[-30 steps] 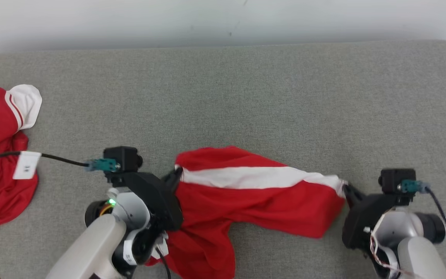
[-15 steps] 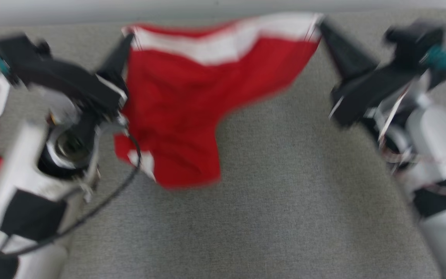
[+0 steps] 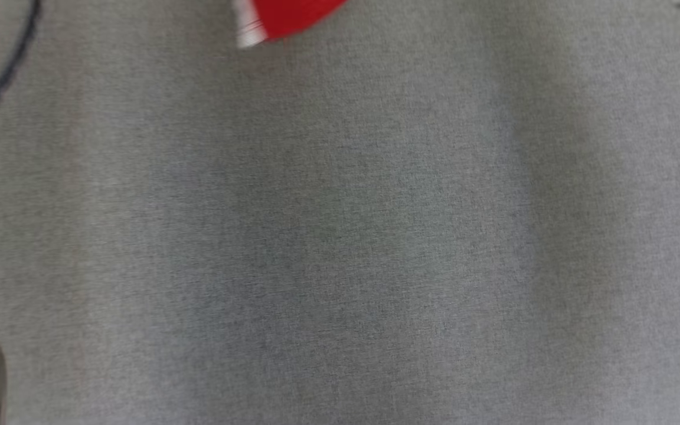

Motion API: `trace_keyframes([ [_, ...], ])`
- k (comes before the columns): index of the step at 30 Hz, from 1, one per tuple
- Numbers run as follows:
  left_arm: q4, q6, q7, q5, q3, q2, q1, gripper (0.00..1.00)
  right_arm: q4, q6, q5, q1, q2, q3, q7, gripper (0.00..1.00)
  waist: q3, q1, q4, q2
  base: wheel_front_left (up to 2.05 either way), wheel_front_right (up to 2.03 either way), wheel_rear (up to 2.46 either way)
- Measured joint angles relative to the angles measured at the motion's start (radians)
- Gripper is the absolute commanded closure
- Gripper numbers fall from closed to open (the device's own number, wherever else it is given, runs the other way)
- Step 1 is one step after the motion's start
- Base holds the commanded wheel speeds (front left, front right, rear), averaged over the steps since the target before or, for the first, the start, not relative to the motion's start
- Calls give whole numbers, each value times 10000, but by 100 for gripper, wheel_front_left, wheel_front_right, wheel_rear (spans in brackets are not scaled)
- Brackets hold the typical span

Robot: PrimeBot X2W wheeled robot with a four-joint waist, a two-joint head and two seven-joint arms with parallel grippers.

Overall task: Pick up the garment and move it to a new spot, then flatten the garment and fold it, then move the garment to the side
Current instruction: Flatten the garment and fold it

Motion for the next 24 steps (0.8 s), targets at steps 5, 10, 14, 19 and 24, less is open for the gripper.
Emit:
trace_keyframes([
  [5, -267, -1900, -1319, 213, 54, -316, -607, 100, 380, 0, -963, -1170, -385, 105, -982, 100, 344, -3, -183, -1, 0, 0, 0],
  [10, -163, -2506, -1973, 351, -336, -435, 581, 100, 132, 0, -1216, -517, -878, 715, -1080, 100, 580, -3, -49, -1, 0, 0, 0],
  [14, -130, -2629, -2405, 625, -1051, -454, 2608, 100, -142, 0, -581, 1130, -1367, 2084, -1074, 100, 530, -2, 95, -1, 0, 0, 0],
  [19, -627, -2637, -2803, 357, -1496, -462, 5421, 100, -1262, 0, 894, 3255, -2307, 3041, -754, 100, 61, -4, 192, -1, 0, 0, 0],
  [24, -1241, -2667, -2897, -192, -1538, -351, 7830, 100, -2608, 0, 1948, 5515, -3131, 2867, -42, 100, -711, -7, 259, -2, 0, 0, 0],
])
